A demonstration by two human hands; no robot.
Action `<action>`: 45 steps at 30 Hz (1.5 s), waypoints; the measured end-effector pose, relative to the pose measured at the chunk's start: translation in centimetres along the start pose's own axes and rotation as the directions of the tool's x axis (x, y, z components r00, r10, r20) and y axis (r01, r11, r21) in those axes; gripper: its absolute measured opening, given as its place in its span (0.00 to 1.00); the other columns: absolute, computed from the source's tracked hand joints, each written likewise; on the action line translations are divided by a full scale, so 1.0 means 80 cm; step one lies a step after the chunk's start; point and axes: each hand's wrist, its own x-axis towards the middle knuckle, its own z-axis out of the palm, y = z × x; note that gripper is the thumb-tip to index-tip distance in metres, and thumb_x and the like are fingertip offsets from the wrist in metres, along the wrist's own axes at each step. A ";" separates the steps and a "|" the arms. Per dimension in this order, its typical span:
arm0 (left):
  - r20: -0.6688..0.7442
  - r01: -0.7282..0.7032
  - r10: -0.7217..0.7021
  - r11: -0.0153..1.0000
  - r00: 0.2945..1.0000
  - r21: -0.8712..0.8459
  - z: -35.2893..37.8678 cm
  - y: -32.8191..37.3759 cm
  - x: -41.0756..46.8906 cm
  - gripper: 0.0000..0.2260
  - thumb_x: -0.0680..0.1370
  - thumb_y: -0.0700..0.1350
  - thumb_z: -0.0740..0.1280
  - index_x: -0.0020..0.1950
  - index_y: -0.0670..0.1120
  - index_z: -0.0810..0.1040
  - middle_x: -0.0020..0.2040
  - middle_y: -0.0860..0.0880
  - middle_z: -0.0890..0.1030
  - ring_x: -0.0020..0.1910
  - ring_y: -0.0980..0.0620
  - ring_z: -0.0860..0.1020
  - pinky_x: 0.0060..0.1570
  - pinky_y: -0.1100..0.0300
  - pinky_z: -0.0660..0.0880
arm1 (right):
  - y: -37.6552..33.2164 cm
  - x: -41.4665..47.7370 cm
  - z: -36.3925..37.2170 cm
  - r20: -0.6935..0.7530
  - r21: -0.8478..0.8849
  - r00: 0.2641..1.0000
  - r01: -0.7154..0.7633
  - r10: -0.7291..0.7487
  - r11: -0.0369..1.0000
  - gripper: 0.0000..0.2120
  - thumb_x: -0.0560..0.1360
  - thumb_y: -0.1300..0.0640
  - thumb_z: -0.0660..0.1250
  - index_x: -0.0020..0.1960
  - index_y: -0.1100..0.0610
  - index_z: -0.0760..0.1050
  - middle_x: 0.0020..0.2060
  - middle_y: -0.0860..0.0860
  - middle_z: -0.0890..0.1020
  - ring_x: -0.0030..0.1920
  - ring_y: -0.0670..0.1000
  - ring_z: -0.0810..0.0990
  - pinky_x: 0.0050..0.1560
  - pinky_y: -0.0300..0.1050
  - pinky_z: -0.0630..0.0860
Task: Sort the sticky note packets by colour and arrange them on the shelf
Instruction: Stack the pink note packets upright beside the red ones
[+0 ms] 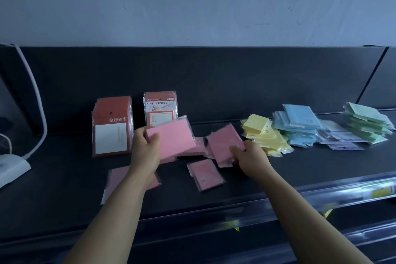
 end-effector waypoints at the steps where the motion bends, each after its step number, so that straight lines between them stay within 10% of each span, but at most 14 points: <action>1: -0.035 0.017 -0.018 0.999 0.999 -0.034 0.001 0.002 0.002 0.12 0.81 0.43 0.59 0.64 0.46 0.67 0.58 0.47 0.74 0.53 0.49 0.75 0.42 0.58 0.73 | -0.001 -0.003 0.000 -0.023 0.116 1.000 0.004 -0.001 0.993 0.10 0.79 0.55 0.61 0.40 0.58 0.71 0.32 0.52 0.75 0.30 0.50 0.71 0.31 0.42 0.66; 6: -0.127 0.046 -0.062 0.991 0.990 -0.125 0.019 0.017 -0.007 0.11 0.78 0.41 0.63 0.60 0.44 0.72 0.56 0.46 0.78 0.52 0.47 0.77 0.44 0.56 0.76 | -0.018 -0.016 0.012 0.092 0.628 0.995 -0.037 -0.027 0.777 0.07 0.79 0.58 0.63 0.47 0.62 0.73 0.34 0.54 0.78 0.33 0.49 0.76 0.37 0.43 0.75; 11: -0.029 0.029 -0.035 0.980 0.999 -0.196 0.040 0.030 -0.035 0.07 0.78 0.40 0.65 0.55 0.45 0.72 0.46 0.52 0.78 0.41 0.58 0.77 0.35 0.64 0.75 | -0.028 -0.015 0.035 0.237 0.741 0.970 -0.150 -0.046 0.654 0.08 0.80 0.60 0.61 0.57 0.62 0.73 0.46 0.59 0.83 0.43 0.54 0.84 0.47 0.48 0.81; 17: 0.148 0.203 -0.160 0.916 0.976 -0.347 0.040 0.026 -0.040 0.09 0.77 0.33 0.66 0.55 0.40 0.70 0.54 0.41 0.80 0.50 0.45 0.82 0.46 0.51 0.82 | -0.039 -0.010 0.045 0.265 0.828 0.962 -0.193 -0.065 0.527 0.12 0.80 0.64 0.59 0.61 0.69 0.68 0.55 0.66 0.80 0.52 0.63 0.82 0.55 0.57 0.79; 31: 0.253 0.147 -0.108 0.979 0.961 -0.138 0.008 0.037 -0.012 0.04 0.79 0.47 0.66 0.52 0.52 0.79 0.53 0.49 0.81 0.54 0.49 0.79 0.62 0.46 0.74 | -0.042 0.000 0.024 0.293 0.646 0.946 -0.091 -0.136 0.758 0.05 0.80 0.64 0.60 0.53 0.65 0.73 0.46 0.60 0.79 0.43 0.55 0.81 0.43 0.49 0.81; 35: 0.179 0.200 -0.168 0.963 0.969 -0.181 0.001 0.026 0.004 0.07 0.78 0.39 0.66 0.53 0.47 0.80 0.53 0.46 0.81 0.51 0.47 0.80 0.47 0.49 0.81 | -0.045 0.005 0.023 0.138 0.653 0.990 -0.079 -0.016 0.753 0.07 0.81 0.62 0.56 0.45 0.61 0.68 0.45 0.57 0.75 0.44 0.52 0.77 0.46 0.46 0.80; 38: 0.179 0.279 -0.238 0.927 0.955 -0.253 -0.002 0.022 0.008 0.11 0.78 0.33 0.62 0.57 0.43 0.79 0.54 0.44 0.81 0.50 0.47 0.81 0.37 0.57 0.81 | -0.044 0.008 0.022 0.088 0.617 0.996 -0.073 0.023 0.783 0.05 0.79 0.64 0.55 0.48 0.62 0.69 0.45 0.57 0.75 0.41 0.50 0.75 0.35 0.39 0.78; 45: 0.206 0.255 -0.191 0.900 0.960 -0.354 0.015 0.022 -0.001 0.18 0.79 0.31 0.59 0.67 0.44 0.71 0.59 0.45 0.78 0.56 0.47 0.80 0.49 0.53 0.80 | -0.046 0.012 0.037 0.097 0.671 0.995 -0.085 0.027 0.736 0.22 0.74 0.71 0.65 0.66 0.62 0.66 0.48 0.57 0.82 0.43 0.53 0.83 0.46 0.52 0.82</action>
